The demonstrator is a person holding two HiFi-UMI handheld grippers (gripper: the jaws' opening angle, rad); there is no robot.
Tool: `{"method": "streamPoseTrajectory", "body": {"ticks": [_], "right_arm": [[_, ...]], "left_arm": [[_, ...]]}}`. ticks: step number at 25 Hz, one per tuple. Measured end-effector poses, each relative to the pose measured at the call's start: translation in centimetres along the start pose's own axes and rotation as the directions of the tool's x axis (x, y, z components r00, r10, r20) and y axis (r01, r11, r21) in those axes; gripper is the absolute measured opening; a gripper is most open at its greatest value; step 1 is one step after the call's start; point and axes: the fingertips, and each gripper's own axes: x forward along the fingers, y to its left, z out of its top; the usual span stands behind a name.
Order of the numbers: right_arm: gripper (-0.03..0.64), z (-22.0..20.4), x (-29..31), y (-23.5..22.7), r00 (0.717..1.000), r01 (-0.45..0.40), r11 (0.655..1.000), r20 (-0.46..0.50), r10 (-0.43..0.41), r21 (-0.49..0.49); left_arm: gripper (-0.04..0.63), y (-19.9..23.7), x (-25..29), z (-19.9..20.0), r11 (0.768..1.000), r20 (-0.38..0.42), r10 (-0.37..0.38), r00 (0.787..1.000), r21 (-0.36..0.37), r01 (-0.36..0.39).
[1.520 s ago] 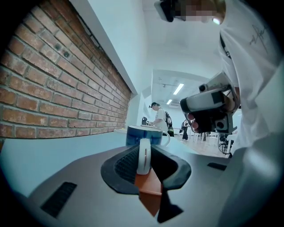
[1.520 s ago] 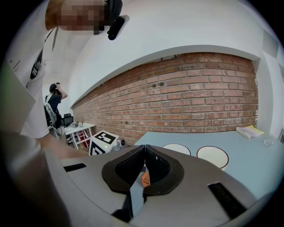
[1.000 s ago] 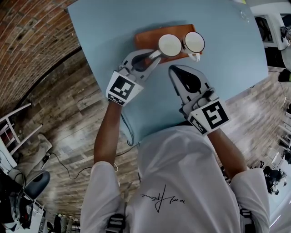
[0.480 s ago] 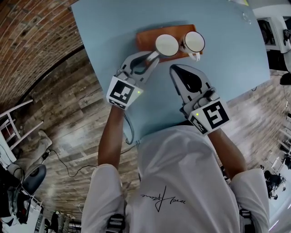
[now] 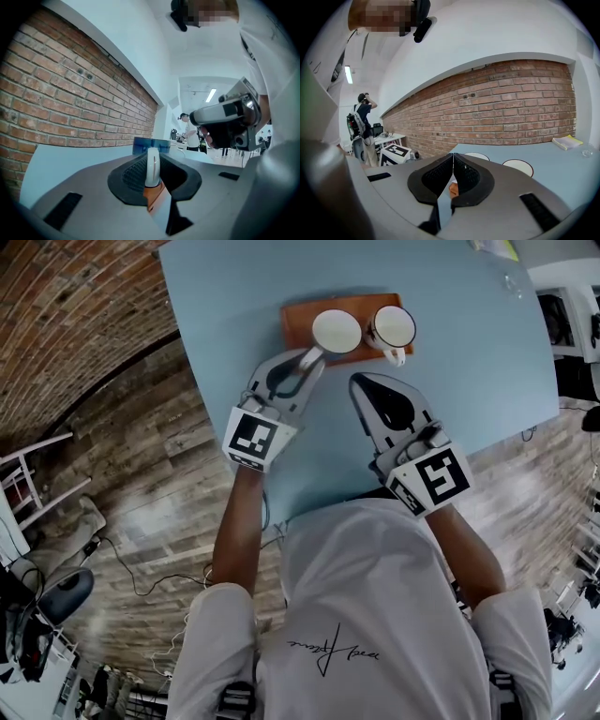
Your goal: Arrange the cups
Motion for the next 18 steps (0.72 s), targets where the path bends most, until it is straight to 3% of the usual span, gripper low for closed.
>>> {"method": "streamPoseTrajectory", "body": {"ticks": [8, 18], "right_arm": [[0.021, 0.9, -1.6, -1.1, 0.999, -0.027, 1.000, 0.031, 0.027, -0.006], [0.021, 1.4, -4.6, -2.9, 0.996, -0.067, 0.998, 0.063, 0.067, -0.001]], "left_arm": [[0.064, -0.4, -0.4, 0.3, 0.990, 0.008, 0.136, 0.991, -0.038, -0.136], [0.064, -2.1, 0.1, 1.1, 0.963, 0.017, 0.269, 0.963, -0.024, -0.269]]}}
